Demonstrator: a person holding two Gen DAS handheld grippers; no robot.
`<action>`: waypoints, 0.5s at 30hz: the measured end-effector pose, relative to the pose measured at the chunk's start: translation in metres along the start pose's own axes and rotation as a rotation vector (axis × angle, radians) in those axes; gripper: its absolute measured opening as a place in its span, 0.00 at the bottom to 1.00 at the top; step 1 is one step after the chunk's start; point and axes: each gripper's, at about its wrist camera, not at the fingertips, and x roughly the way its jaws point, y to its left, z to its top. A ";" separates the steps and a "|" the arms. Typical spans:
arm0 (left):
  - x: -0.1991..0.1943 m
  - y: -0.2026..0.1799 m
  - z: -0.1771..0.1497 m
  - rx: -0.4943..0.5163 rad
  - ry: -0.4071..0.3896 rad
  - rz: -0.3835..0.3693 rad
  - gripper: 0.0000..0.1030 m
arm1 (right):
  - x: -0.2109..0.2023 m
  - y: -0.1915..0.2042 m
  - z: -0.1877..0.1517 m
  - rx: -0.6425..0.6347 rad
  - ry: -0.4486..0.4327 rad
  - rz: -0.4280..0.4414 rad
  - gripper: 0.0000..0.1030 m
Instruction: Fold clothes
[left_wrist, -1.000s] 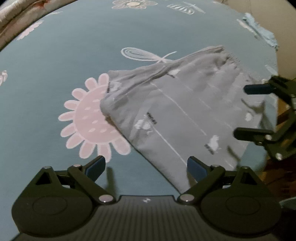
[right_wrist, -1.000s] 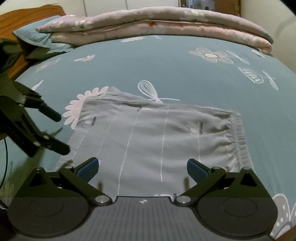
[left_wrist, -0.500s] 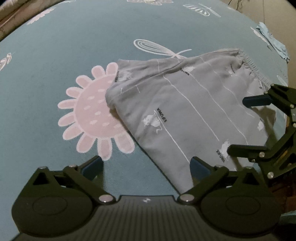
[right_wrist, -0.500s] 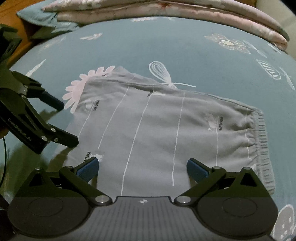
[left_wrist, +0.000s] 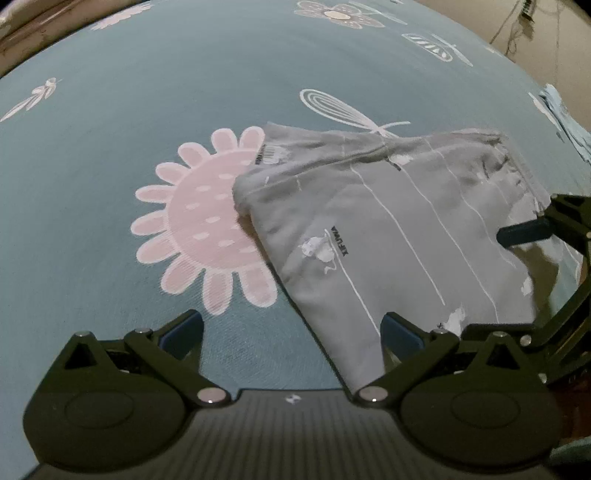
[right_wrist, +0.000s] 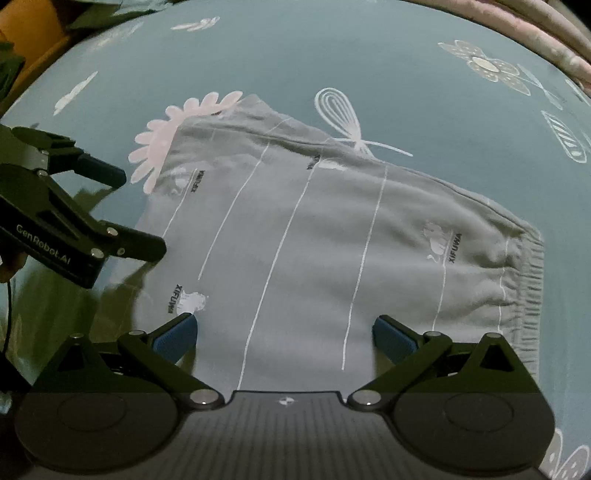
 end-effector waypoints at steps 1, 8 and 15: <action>0.000 0.000 0.000 -0.002 -0.003 0.000 0.99 | 0.000 -0.001 0.000 0.011 -0.002 -0.002 1.00; -0.003 0.004 -0.009 -0.005 -0.054 -0.028 0.99 | 0.000 0.003 0.002 0.008 0.012 -0.032 1.00; -0.008 0.011 -0.018 -0.018 -0.131 -0.054 0.99 | 0.000 0.007 -0.001 0.050 -0.028 -0.063 1.00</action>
